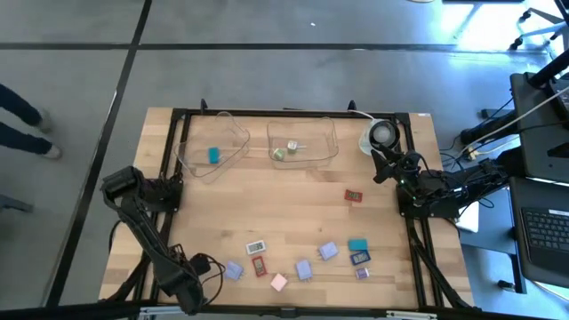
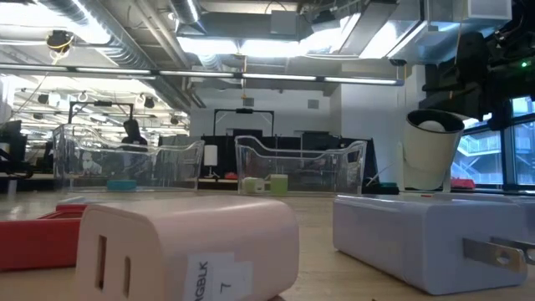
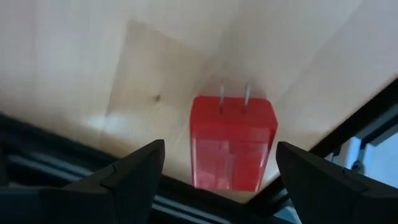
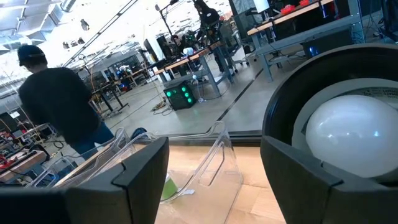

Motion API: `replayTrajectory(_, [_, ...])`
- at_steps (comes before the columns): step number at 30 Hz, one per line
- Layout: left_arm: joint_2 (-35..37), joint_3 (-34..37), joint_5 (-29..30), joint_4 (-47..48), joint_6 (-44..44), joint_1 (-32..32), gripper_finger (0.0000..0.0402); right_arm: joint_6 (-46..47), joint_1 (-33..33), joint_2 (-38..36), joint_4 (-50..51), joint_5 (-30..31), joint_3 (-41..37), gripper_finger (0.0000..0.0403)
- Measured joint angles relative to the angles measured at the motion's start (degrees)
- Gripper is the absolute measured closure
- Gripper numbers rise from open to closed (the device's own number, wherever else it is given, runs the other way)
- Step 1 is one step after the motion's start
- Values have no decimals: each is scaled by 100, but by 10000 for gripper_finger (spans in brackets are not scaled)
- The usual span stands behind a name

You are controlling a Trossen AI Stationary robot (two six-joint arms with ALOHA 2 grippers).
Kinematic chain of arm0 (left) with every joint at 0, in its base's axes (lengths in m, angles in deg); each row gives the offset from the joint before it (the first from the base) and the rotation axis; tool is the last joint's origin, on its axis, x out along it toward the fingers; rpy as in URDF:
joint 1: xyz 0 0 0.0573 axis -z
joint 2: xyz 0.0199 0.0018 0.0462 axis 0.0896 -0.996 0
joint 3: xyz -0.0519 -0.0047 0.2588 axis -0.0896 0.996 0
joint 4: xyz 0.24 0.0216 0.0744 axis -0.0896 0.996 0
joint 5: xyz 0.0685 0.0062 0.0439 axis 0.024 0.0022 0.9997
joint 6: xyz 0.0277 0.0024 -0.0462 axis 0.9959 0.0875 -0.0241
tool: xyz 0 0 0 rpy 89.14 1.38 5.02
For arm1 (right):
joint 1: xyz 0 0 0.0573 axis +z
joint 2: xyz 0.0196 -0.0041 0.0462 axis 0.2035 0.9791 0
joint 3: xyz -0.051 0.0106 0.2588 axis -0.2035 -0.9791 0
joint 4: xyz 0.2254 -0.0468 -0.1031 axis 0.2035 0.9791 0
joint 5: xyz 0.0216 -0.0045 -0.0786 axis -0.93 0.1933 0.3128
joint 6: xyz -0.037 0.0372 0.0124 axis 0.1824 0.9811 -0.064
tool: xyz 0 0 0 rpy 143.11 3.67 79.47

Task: Pick & Place Office items
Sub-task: Put the red charger adapter into the right transparent bin

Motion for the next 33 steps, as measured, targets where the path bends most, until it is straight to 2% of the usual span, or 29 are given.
replayTrajectory(10, [-495, 0, -141, -284, 722, 73, 102, -2, -1, 0, -1, -2, 0, 145])
replayTrajectory(13, [-524, -2, -143, -408, 870, 73, 128, -2, -1, 0, 0, -4, -1, 145])
replayTrajectory(17, [-493, 0, -134, -477, 1056, 31, 190, -1, 0, 0, -1, -6, -1, 145])
replayTrajectory(23, [-337, 4, 40, -541, 1363, -151, 196, -2, 0, 0, 0, -7, 0, 145])
replayTrajectory(28, [32, 4, 616, -520, 1915, -539, 196, 0, 1, 0, -2, -7, -1, 145])
replayTrajectory(33, [694, 2, 1763, -510, 2713, -1244, 196, 0, -1, 0, -2, -7, -1, 145])
